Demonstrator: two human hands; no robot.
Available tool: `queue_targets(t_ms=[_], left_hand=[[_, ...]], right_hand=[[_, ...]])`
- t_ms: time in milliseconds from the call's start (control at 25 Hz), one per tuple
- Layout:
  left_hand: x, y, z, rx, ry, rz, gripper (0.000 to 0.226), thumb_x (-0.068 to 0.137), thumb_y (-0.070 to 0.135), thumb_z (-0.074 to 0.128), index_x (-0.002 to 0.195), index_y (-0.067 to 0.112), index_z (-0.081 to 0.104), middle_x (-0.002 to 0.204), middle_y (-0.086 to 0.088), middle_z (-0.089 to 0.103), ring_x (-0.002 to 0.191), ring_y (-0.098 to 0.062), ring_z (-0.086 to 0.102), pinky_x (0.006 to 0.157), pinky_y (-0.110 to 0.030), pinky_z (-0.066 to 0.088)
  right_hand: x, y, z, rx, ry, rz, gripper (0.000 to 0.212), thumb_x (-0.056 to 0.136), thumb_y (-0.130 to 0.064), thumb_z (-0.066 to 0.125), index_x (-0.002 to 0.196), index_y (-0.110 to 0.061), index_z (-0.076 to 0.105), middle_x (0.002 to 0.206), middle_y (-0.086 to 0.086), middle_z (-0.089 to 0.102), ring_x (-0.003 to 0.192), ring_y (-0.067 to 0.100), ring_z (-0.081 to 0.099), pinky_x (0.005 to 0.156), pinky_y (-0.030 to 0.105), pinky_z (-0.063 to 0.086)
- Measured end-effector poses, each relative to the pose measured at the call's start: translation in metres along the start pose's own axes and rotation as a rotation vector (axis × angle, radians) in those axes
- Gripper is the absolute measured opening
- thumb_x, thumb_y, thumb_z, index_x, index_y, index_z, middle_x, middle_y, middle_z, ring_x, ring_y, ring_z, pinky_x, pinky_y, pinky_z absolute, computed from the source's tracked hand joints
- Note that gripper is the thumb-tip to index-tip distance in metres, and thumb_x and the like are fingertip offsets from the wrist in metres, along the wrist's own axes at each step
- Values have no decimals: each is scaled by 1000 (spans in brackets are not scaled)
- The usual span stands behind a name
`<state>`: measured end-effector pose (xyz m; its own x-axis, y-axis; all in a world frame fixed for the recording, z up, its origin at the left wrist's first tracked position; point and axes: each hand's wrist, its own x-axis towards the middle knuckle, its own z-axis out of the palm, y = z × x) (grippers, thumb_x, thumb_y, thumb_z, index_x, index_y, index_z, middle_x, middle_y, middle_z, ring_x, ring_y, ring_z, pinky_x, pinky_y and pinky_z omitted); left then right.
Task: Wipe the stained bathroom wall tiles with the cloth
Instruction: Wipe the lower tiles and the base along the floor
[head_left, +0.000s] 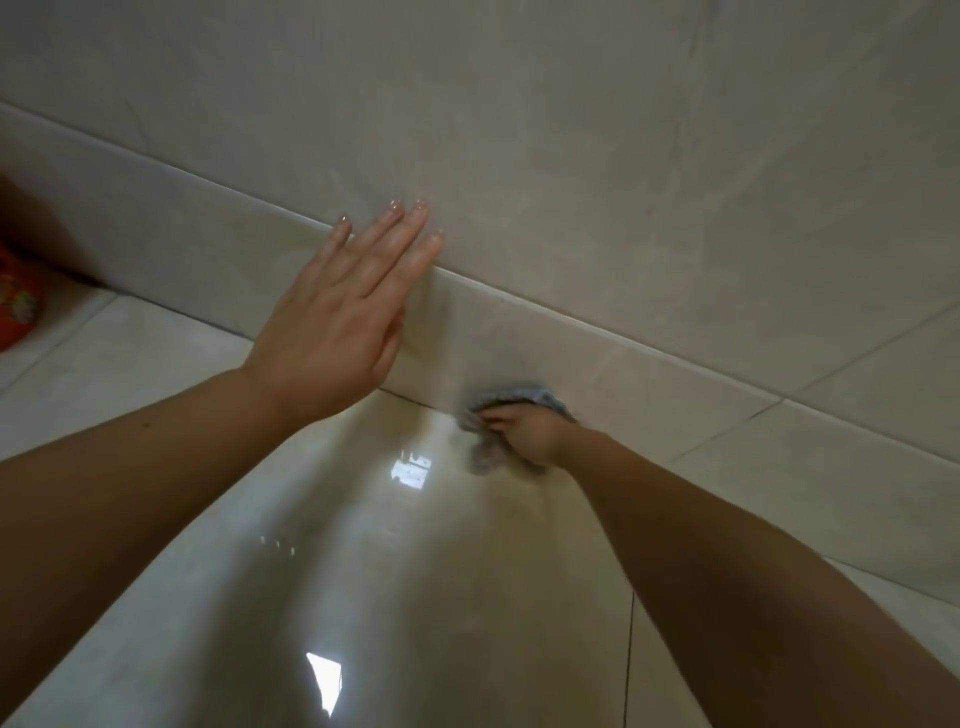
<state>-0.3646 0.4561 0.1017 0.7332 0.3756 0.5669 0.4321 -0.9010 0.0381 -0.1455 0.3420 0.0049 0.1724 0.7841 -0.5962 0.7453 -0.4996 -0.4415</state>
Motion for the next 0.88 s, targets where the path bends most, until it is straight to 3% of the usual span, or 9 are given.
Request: queue_targets(t_ms=[120, 200, 280, 320, 400, 520, 640, 760, 880], left_hand=[[-1, -7, 1, 12, -8, -8, 63, 92, 8, 43, 153, 7, 27, 161, -14, 23, 150, -28, 20, 121, -51, 18], [-1, -9, 1, 9, -11, -15, 64, 92, 8, 43, 153, 7, 26, 161, -14, 23, 150, -28, 19, 121, -51, 17], [-1, -13, -1, 2, -5, -23, 63, 92, 9, 42, 153, 7, 27, 161, -14, 23, 150, -28, 20, 121, -51, 17], [-3, -16, -2, 0, 0, -30, 63, 92, 9, 42, 153, 7, 27, 161, -14, 24, 150, -28, 20, 121, -51, 18], [-8, -22, -6, 0, 4, -51, 63, 92, 9, 43, 152, 6, 27, 161, -14, 25, 149, -29, 21, 120, -51, 18], [-20, -35, -16, 23, 5, -103, 63, 92, 9, 44, 153, 7, 26, 161, -14, 23, 150, -27, 19, 122, -49, 16], [-29, -49, -22, 38, -2, -144, 63, 92, 10, 43, 153, 7, 27, 162, -13, 22, 150, -26, 18, 122, -48, 14], [-31, -62, -22, 34, 9, -193, 64, 91, 8, 46, 153, 8, 27, 162, -12, 22, 151, -25, 16, 122, -47, 13], [-24, -74, -18, 6, 56, -241, 66, 90, 5, 49, 153, 8, 27, 161, -13, 23, 151, -25, 16, 123, -47, 13]], right_hand=[[-47, 70, -20, -98, -19, 201, 37, 101, -16, 46, 137, -16, 53, 144, 3, 50, 134, 21, 44, 108, 24, 31], [-75, 99, -34, -43, 71, 285, 30, 98, -17, 52, 124, -11, 66, 132, 7, 61, 126, 23, 54, 108, 28, 37], [-82, 97, -41, -42, 95, 298, 29, 93, -25, 55, 111, -8, 71, 120, 8, 68, 115, 19, 62, 103, 30, 45], [-79, 83, -42, -102, 50, 298, 29, 94, -24, 53, 112, -7, 69, 120, 7, 68, 112, 14, 62, 100, 25, 43], [-58, 44, -36, -159, 32, 259, 32, 99, -17, 46, 124, -7, 64, 132, 7, 61, 118, 13, 56, 100, 19, 36], [-6, -27, -16, 47, 78, 120, 36, 99, -18, 48, 133, -15, 58, 138, 6, 56, 128, 22, 50, 105, 28, 37], [25, -89, -1, 322, 213, -100, 33, 99, -15, 47, 129, -17, 62, 131, 2, 62, 121, 17, 56, 106, 27, 41], [22, -91, 6, 436, 210, -168, 29, 99, -6, 48, 122, -11, 65, 126, -2, 61, 117, 8, 54, 103, 10, 37], [-4, -75, -9, 495, 238, -77, 27, 97, -3, 49, 108, -18, 68, 123, 6, 65, 109, 13, 60, 106, 24, 42]])
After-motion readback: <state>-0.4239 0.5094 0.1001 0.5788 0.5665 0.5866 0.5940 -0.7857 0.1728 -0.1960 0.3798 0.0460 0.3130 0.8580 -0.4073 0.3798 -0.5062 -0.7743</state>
